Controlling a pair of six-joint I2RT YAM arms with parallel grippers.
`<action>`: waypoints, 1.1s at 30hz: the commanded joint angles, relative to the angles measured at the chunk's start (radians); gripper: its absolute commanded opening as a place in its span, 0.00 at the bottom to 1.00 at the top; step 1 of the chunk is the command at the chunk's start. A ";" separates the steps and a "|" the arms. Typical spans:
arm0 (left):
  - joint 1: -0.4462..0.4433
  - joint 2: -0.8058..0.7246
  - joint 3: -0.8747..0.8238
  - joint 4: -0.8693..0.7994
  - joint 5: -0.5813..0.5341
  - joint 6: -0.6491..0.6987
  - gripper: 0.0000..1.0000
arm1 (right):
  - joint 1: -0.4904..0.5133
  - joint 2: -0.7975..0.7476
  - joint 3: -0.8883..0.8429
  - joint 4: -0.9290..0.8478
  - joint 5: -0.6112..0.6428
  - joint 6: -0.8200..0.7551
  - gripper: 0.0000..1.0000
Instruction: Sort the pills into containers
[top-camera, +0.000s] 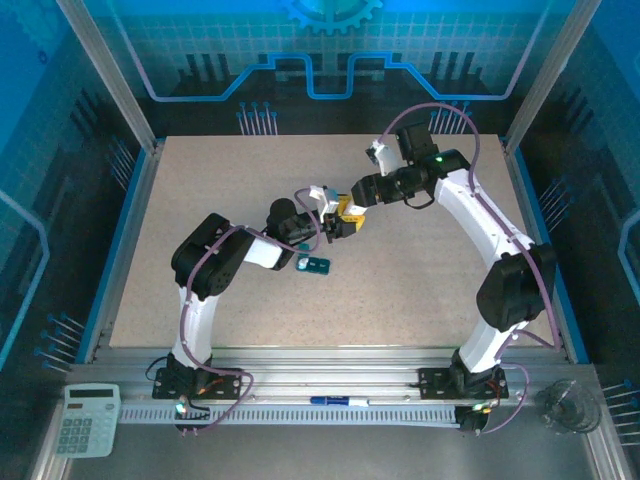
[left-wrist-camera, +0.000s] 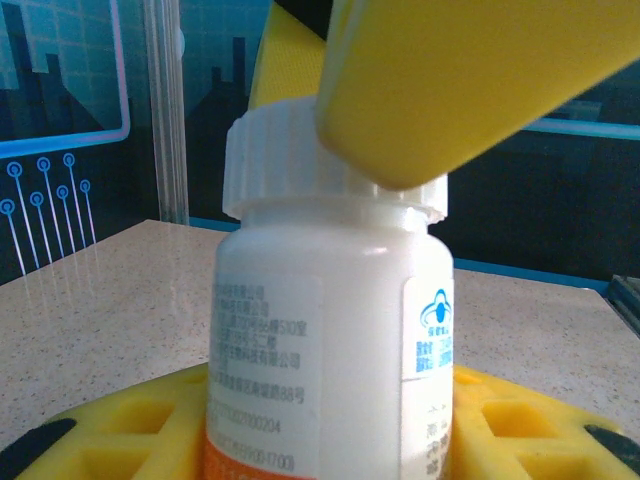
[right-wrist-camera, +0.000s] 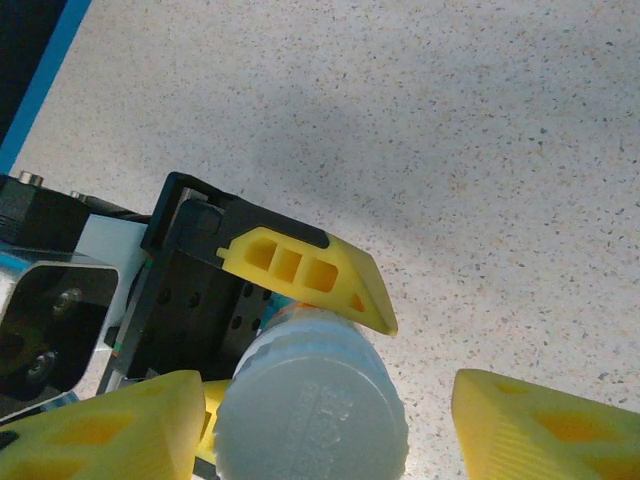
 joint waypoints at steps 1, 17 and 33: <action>-0.006 -0.040 0.011 0.041 -0.004 0.002 0.00 | -0.015 -0.005 0.022 0.007 -0.038 0.028 0.67; -0.006 -0.037 0.017 0.041 -0.004 -0.004 0.00 | 0.040 -0.048 -0.122 0.073 0.093 0.288 0.34; -0.008 -0.035 0.012 0.041 -0.005 -0.005 0.00 | 0.096 -0.204 -0.353 0.374 0.171 0.722 0.53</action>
